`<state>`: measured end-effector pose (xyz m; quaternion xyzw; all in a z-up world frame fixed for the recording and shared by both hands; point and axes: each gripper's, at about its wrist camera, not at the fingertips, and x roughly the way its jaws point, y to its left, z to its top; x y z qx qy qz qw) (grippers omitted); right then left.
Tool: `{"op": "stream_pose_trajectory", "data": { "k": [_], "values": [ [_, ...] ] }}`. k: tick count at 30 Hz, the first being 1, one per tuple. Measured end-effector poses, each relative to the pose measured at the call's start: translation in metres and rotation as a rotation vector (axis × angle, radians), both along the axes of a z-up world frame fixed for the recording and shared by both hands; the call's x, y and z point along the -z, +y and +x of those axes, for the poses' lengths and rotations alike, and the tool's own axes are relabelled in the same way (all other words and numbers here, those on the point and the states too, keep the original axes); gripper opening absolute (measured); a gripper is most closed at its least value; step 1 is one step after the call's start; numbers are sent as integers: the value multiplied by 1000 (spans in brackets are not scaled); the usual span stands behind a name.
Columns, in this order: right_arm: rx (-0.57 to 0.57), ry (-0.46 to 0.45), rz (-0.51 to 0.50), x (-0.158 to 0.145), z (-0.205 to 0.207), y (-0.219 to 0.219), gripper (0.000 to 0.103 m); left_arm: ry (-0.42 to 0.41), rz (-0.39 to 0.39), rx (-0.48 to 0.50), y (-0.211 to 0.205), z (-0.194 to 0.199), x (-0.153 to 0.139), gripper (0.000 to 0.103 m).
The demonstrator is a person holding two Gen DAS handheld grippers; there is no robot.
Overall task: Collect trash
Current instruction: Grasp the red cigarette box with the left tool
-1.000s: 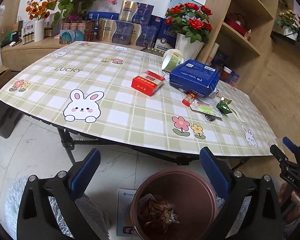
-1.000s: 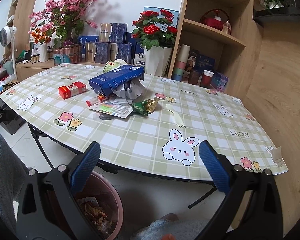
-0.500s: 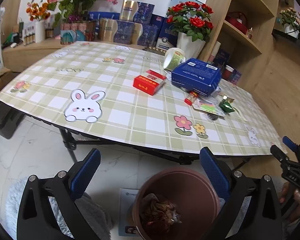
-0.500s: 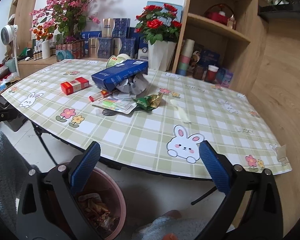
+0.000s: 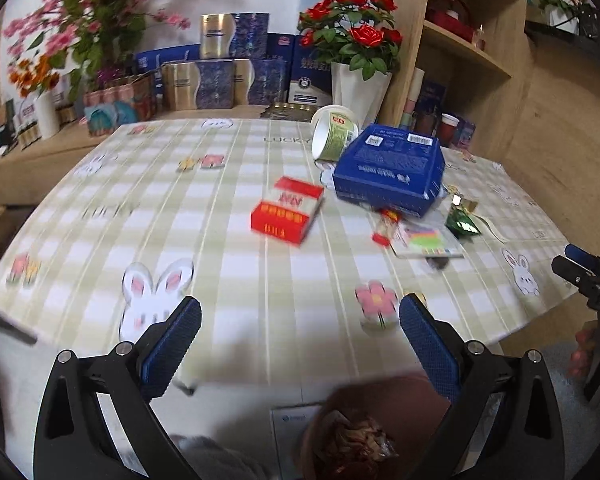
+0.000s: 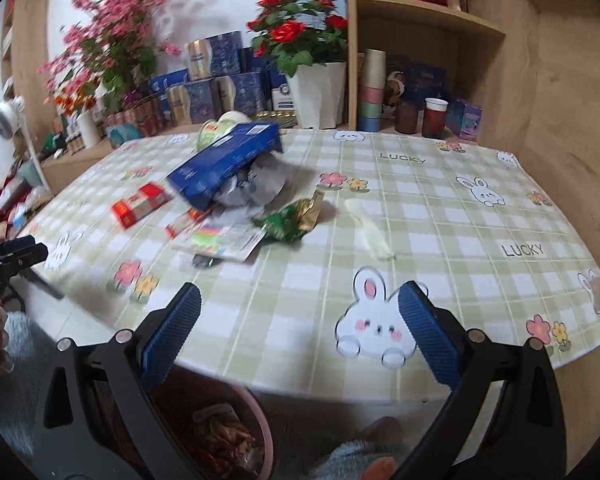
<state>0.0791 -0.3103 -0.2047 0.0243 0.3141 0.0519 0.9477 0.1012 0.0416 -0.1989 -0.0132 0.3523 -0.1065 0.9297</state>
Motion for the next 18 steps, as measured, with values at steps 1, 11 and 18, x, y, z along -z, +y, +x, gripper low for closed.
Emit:
{"op": "stream_pose_trajectory", "data": {
  "k": [1, 11, 18],
  "values": [
    [13, 9, 15, 2, 9, -3, 97, 8, 11, 8, -1, 10, 0, 97],
    [24, 98, -22, 16, 52, 3, 97, 135, 111, 114, -13, 130, 23, 97],
    [90, 104, 9, 16, 68, -8, 97, 142, 239, 175, -35, 165, 46, 97]
  ]
}}
